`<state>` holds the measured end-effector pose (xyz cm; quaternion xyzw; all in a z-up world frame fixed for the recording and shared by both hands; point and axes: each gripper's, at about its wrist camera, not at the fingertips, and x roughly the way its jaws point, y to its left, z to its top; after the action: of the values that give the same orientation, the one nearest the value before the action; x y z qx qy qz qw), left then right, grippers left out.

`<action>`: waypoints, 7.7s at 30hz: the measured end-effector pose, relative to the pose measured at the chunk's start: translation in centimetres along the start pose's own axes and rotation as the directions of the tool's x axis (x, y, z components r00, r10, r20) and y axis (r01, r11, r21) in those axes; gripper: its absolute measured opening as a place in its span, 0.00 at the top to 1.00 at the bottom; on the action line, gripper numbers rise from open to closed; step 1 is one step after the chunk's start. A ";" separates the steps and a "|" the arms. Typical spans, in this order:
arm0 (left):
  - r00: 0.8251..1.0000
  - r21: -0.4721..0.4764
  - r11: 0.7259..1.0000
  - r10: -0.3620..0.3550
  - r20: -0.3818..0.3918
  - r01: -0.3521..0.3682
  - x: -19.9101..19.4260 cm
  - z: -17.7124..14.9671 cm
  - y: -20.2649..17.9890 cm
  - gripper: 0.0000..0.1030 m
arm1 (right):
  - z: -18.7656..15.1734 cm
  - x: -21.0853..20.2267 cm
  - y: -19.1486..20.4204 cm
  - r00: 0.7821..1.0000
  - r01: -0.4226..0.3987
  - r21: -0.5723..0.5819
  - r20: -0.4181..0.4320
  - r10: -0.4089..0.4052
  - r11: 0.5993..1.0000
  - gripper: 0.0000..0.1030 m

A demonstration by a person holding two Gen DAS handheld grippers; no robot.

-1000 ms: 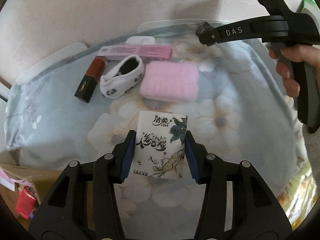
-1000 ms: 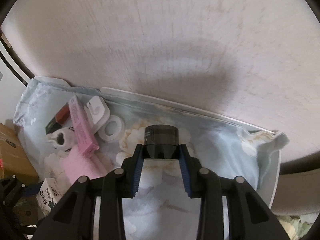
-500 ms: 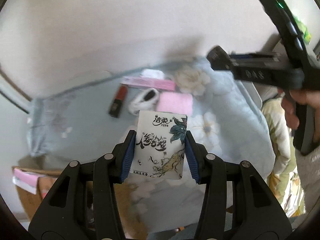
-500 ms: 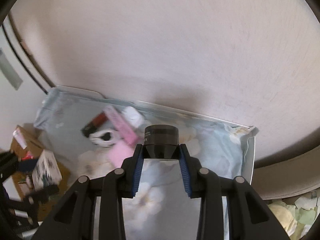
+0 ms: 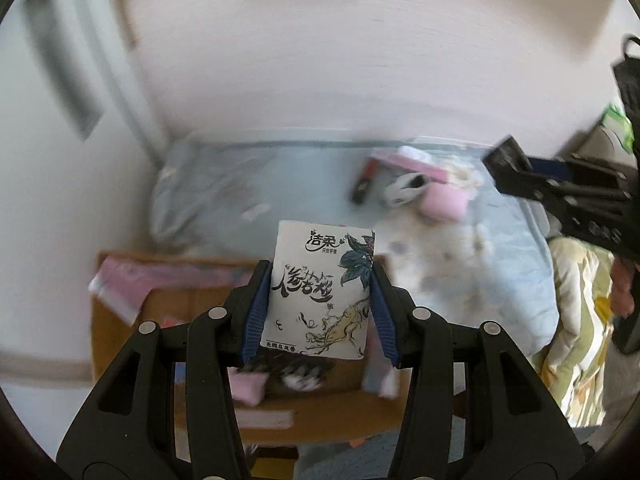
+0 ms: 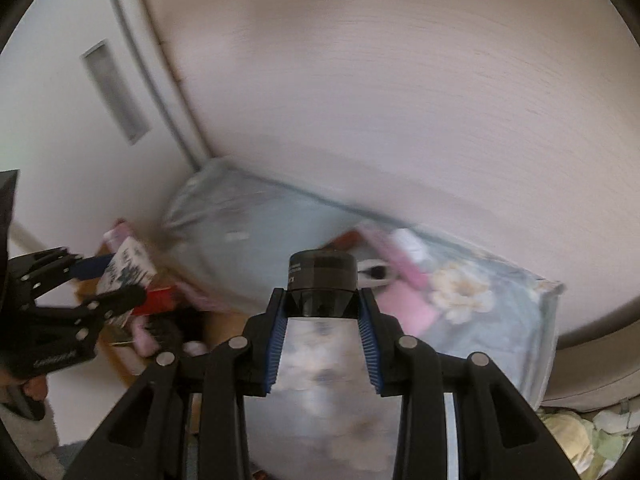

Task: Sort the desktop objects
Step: 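Carry the tissue pack into the cardboard box and open the left gripper, then move both open grippers back over the tray toward the sock and sponge, then grasp the white panda sock with the left gripper while the right grasps the pink sponge, then carry the sock and pink sponge into the cardboard box and release both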

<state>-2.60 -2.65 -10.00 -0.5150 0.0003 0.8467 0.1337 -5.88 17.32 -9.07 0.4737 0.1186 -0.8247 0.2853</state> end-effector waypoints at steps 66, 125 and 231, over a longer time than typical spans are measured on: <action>0.999 0.138 0.990 0.036 0.018 -0.038 0.1 -1.7 3.3 0.01 | -4.5 2.1 3.6 0.996 -0.050 0.103 -0.067 0.057 0.993 0.34; 0.898 0.658 0.648 -0.097 -0.429 0.384 26.0 6.0 -16.3 0.50 | -3.5 17.2 -12.2 0.970 -0.161 -0.329 -0.229 0.087 0.930 0.55; 0.998 0.190 0.982 0.025 -0.052 -0.015 0.5 -4.7 8.0 0.00 | -5.8 4.1 10.3 0.959 -0.253 -0.242 -0.193 0.209 0.937 0.44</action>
<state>-0.58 -10.88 -13.75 -0.5226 0.0896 0.8299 0.1736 2.68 10.22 -14.87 0.5086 0.1940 -0.7202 0.4301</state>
